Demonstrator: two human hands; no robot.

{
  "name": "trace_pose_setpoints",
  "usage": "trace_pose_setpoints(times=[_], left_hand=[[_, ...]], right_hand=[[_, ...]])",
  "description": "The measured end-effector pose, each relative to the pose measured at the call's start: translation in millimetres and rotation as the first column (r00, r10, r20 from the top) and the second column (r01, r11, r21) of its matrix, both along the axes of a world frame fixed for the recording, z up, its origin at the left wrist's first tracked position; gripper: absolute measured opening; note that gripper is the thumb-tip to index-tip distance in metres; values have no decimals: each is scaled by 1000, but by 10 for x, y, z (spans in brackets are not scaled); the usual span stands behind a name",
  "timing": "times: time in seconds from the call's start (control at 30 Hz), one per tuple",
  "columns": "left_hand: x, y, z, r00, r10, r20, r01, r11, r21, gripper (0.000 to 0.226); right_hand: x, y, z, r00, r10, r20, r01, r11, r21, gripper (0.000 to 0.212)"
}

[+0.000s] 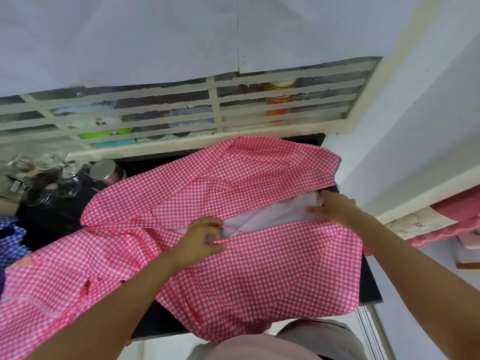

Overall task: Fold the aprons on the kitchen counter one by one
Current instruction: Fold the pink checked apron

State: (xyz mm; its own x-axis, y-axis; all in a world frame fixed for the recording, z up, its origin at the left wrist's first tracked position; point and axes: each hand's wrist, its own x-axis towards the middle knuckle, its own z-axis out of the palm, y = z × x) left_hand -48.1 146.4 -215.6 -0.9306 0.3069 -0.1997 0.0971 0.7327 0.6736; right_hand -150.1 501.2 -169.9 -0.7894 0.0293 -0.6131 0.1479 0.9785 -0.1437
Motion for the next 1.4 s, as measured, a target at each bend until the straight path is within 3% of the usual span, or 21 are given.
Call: trace_pose_setpoints(times=[0.1,0.17,0.2,0.27,0.3,0.37,0.5,0.6,0.67,0.73,0.8,0.83,0.9,0.93,1.03,1.07,1.13,1.2,1.3,1.37,1.4], left_hand=[[-36,-160,30,998,26,62,-25,1000,-11,64],[-35,-214,29,995,50,85,-49,999,-8,64],[-25,-218,30,995,51,90,-51,999,-6,58],[-1,-182,50,992,59,114,-59,998,0,19],[8,-159,75,989,69,131,-74,997,31,17],[24,-158,98,981,112,162,-128,987,98,33],[40,-202,142,953,251,170,-280,943,177,28],[46,-236,125,949,290,128,-308,939,155,19],[43,-219,71,950,301,80,-309,946,102,19],[34,-154,16,944,329,-11,-329,944,17,18],[10,-32,-6,921,381,-81,-386,920,-64,16],[-6,33,-21,913,397,-98,-406,909,-93,18],[-16,108,-7,918,386,-93,-395,910,-128,22],[-26,124,23,929,360,-84,-368,921,-125,23],[64,-64,229,936,331,-122,-336,942,-23,21],[167,-205,341,915,373,-155,-378,926,-6,20],[419,-504,501,834,494,-246,-510,860,0,14],[760,-895,555,712,676,-190,-697,713,-74,24],[1213,-1427,517,435,874,218,-832,482,-273,58],[1367,-1514,431,210,848,486,-938,315,-144,53],[1422,-1528,411,160,819,551,-969,236,-70,50]], right_hand=[[-29,85,-8,999,-48,-24,48,999,7,72],[-8,-23,-53,1000,-24,14,25,999,-24,53],[26,-113,-57,997,-40,64,40,999,-12,42],[69,-235,-103,988,-119,95,115,992,47,31],[79,-244,-155,983,-173,57,171,985,27,28],[73,-281,-136,975,-222,-11,222,975,-16,26],[65,-33,3,991,-100,90,91,991,93,24],[74,300,98,984,-164,71,150,973,178,32],[66,390,156,987,-162,1,157,959,235,35],[41,295,204,963,-141,-229,191,959,210,37],[81,-14,309,872,-59,-486,81,996,24,36],[144,-210,354,850,-30,-526,-41,992,-122,34],[384,-681,404,899,142,-414,-291,900,-325,41],[527,-862,315,906,276,-322,-386,852,-355,50],[814,-1134,-111,814,553,-178,-580,787,-207,77],[822,-1162,-227,801,574,-170,-597,788,-153,81],[778,-1128,-355,833,520,-189,-543,833,-103,66],[731,-1165,-328,852,446,-276,-479,875,-64,62],[716,-1333,-168,832,334,-442,-386,922,-30,46],[795,-1424,-137,846,275,-456,-376,915,-147,30],[859,-1483,-134,870,204,-449,-341,907,-248,27]])
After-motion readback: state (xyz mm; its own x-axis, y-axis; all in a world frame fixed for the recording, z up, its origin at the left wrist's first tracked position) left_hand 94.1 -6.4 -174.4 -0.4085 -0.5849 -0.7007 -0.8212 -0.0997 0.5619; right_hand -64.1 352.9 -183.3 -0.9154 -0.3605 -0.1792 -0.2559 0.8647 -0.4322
